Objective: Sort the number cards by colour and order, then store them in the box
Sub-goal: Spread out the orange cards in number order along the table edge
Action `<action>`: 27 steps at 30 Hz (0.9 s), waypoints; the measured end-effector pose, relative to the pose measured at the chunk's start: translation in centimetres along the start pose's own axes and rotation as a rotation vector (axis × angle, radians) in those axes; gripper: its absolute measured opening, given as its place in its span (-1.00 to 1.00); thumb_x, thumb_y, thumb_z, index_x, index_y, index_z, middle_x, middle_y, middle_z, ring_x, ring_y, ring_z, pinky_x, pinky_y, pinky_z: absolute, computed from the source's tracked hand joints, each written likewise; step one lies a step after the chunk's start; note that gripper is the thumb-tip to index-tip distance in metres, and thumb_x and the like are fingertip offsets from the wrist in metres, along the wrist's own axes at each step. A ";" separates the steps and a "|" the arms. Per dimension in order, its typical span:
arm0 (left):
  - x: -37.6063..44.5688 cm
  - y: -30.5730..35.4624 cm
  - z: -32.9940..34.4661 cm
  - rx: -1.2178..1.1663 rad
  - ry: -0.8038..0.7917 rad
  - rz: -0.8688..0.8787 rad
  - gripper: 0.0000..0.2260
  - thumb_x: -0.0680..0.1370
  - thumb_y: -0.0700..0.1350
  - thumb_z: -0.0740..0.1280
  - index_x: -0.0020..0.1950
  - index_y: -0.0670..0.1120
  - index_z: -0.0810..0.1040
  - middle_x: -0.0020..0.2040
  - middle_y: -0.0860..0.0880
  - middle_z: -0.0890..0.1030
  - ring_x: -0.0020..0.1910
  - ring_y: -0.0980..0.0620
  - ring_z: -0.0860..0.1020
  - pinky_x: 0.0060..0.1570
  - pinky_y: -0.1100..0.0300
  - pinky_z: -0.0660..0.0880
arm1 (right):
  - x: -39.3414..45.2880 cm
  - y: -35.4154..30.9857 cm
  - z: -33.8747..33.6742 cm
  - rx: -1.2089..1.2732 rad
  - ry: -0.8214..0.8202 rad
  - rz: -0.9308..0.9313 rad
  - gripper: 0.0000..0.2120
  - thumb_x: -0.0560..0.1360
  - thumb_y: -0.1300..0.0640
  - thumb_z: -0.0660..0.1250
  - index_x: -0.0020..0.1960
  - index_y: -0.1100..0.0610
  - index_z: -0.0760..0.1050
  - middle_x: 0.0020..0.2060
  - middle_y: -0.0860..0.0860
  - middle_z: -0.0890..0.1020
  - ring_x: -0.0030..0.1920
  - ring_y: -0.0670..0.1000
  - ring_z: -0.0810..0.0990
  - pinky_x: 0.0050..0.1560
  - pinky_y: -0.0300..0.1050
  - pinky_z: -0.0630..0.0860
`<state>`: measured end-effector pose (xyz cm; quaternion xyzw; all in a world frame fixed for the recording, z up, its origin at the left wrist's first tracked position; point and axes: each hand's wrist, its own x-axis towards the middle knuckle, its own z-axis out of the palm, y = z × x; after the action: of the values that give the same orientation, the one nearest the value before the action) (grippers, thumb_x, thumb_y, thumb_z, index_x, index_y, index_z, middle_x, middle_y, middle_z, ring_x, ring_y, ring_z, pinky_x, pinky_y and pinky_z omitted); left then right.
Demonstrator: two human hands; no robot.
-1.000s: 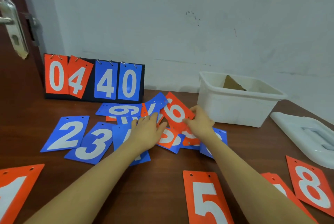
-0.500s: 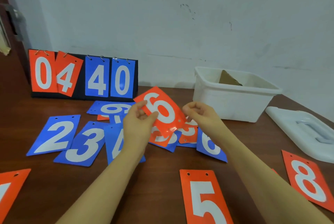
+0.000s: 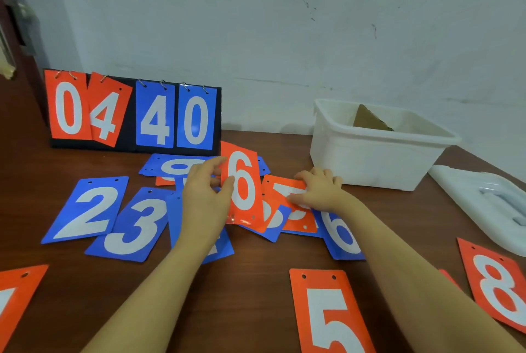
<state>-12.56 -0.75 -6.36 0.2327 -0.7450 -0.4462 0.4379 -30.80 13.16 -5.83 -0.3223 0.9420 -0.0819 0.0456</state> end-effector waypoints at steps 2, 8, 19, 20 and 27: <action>0.0 0.2 -0.3 -0.011 0.026 0.023 -0.72 0.52 -0.13 0.33 0.23 -0.04 0.49 0.07 0.05 0.43 -0.06 0.13 0.49 -0.30 0.49 0.37 | 0.0 -0.2 0.0 0.060 0.162 -0.017 -0.59 0.41 -0.10 0.34 0.21 -0.02 0.38 0.11 0.00 0.42 0.24 0.06 0.32 0.14 -0.06 0.14; -0.1 0.3 -0.6 -0.054 0.061 0.062 -0.72 0.52 -0.10 0.32 0.23 -0.05 0.50 0.07 0.06 0.45 -0.09 0.17 0.52 -0.33 0.52 0.40 | -0.5 -1.3 -2.0 0.384 0.589 -0.154 -0.95 0.50 0.12 0.31 -0.06 0.00 0.48 -0.14 -0.12 0.51 0.01 -0.06 0.45 0.05 -0.16 0.12; -0.2 4.9 -2.1 -0.247 0.113 0.065 -0.79 0.47 -0.15 0.39 0.05 0.07 0.48 -0.14 0.19 0.55 -0.15 0.23 0.56 -0.25 0.57 0.41 | -10.3 -6.5 -6.1 1.184 0.533 -0.191 -0.89 0.46 0.22 0.37 -0.10 0.02 0.52 -0.14 0.00 0.67 -0.11 -0.01 0.67 -0.10 -0.11 0.63; -0.7 5.8 -2.4 -0.252 0.086 0.082 -0.83 0.47 -0.14 0.39 0.00 0.07 0.50 -0.15 0.19 0.56 -0.15 0.26 0.55 -0.24 0.55 0.42 | -11.6 -6.8 -6.0 1.213 0.520 -0.166 -0.91 0.45 0.23 0.38 -0.11 0.06 0.53 -0.14 0.06 0.68 -0.09 0.06 0.67 -0.06 0.00 0.62; -6.1 9.4 -7.8 -0.316 -0.239 0.208 -0.79 0.45 -0.18 0.41 -0.18 0.17 0.59 -0.27 0.27 0.65 -0.23 0.27 0.61 -0.27 0.48 0.48 | -21.3 -6.8 -3.2 1.253 0.601 -0.181 -0.92 0.35 0.09 0.41 -0.17 0.05 0.58 0.06 0.07 0.61 0.08 0.11 0.59 0.13 0.20 0.50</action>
<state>-2.30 4.77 0.84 0.0284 -0.7323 -0.5344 0.4210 -10.37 21.41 -0.74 -0.2758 0.6585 -0.6986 -0.0467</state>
